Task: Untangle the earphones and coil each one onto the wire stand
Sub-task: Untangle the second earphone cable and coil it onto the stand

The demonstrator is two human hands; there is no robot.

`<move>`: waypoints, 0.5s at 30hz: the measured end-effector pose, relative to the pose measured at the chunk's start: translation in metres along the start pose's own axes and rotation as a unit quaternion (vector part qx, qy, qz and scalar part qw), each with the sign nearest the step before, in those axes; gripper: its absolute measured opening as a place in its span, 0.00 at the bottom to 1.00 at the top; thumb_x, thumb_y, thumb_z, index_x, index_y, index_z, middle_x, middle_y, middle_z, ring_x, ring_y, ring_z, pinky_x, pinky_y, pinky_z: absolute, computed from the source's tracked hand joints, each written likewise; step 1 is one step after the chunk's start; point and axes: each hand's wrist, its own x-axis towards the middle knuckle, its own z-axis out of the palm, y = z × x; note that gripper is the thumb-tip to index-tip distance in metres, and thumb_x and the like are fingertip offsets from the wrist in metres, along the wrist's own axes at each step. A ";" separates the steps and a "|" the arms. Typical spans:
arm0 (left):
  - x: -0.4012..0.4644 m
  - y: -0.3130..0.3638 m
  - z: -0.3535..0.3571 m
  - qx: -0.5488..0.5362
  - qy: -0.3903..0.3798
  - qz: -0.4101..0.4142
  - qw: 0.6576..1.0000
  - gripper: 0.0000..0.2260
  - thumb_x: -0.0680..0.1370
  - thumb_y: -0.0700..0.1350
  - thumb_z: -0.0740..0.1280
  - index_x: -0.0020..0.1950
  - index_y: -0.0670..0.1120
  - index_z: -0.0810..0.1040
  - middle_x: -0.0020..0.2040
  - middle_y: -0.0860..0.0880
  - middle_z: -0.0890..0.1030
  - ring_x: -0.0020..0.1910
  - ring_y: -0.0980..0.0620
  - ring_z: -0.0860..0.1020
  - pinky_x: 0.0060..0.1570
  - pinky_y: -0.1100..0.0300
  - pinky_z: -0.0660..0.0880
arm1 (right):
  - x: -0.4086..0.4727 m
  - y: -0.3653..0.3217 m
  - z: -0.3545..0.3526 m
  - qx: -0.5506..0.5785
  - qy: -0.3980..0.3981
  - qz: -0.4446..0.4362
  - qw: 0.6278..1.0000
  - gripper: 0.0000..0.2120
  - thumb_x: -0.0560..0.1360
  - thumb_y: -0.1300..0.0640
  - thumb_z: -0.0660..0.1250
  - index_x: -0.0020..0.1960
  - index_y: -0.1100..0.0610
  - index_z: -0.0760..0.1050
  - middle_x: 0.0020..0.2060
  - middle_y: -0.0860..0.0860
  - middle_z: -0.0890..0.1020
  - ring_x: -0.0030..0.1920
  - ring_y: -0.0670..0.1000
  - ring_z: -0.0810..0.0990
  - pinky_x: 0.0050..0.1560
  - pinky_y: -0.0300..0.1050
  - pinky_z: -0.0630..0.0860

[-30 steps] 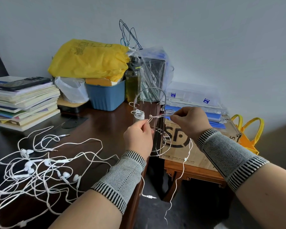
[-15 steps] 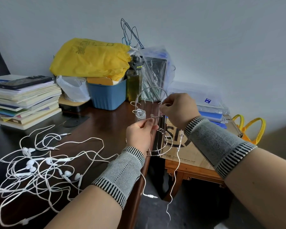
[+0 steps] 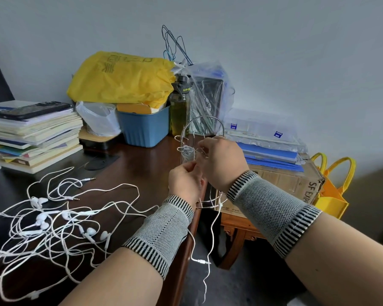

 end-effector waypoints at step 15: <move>-0.008 0.006 0.001 0.001 0.013 -0.009 1.000 0.12 0.79 0.29 0.61 0.62 0.27 0.74 0.60 0.23 0.70 0.56 0.44 0.66 0.40 0.60 0.79 | 0.012 -0.021 -0.007 -0.200 -0.114 -0.013 0.973 0.12 0.76 0.59 0.62 0.58 0.60 0.76 0.54 0.57 0.77 0.53 0.61 0.78 0.48 0.52 0.74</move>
